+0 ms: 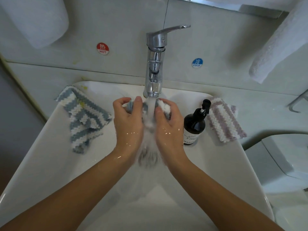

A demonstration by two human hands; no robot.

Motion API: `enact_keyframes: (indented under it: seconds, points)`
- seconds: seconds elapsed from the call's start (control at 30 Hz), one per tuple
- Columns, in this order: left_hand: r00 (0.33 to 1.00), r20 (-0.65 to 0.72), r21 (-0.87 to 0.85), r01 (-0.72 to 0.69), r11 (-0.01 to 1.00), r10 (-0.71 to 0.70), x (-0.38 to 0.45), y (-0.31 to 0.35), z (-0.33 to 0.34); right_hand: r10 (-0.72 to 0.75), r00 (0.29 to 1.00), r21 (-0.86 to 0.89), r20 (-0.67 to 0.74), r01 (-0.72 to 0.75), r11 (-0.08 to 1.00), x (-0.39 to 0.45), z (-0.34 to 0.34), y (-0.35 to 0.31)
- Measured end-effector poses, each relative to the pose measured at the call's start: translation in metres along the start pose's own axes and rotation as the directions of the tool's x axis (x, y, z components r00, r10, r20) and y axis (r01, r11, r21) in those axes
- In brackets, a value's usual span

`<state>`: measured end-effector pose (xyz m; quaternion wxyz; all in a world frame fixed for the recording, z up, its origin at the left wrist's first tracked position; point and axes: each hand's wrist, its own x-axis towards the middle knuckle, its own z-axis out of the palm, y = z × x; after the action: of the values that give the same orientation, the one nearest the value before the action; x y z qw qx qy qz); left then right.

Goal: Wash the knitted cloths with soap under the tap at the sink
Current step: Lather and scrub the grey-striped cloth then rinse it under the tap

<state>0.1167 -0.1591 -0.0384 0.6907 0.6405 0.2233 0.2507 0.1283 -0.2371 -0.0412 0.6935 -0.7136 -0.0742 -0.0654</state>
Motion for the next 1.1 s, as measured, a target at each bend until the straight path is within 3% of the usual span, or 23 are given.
enact_keyframes:
  seconds: [0.17, 0.33, 0.6, 0.8, 1.0, 1.1]
  points:
    - [0.998, 0.06, 0.077, 0.009, 0.997, -0.013, -0.006, -0.008, 0.005, 0.019, 0.999, -0.033, -0.034, -0.02, 0.999, 0.001, 0.001, 0.006]
    - [0.982, 0.144, 0.06, 0.115, 0.992, -0.123, -0.015, -0.011, 0.011, 0.108, 0.992, -0.042, 0.068, -0.106, 0.994, -0.001, 0.001, 0.003]
    - [0.997, 0.039, 0.152, 0.067, 0.986, -0.074, -0.016, -0.015, 0.01, 0.233, 0.965, -0.227, 0.119, -0.202, 0.953, 0.005, 0.007, 0.007]
    - [1.0, -0.004, 0.127, 0.016, 0.992, -0.016, -0.016, -0.008, 0.007, 0.202, 0.974, -0.088, 0.104, -0.194, 0.977, -0.002, 0.007, 0.005]
    - [0.989, -0.127, 0.0, -0.073, 0.997, 0.073, -0.007, -0.002, 0.002, 0.219, 0.952, -0.062, 0.213, -0.211, 0.976, -0.005, 0.004, 0.001]
    - [0.978, -0.185, 0.035, -0.089, 0.995, 0.094, 0.004, -0.006, 0.0, 0.235, 0.954, -0.099, 0.184, -0.22, 0.971, -0.006, 0.006, 0.005]
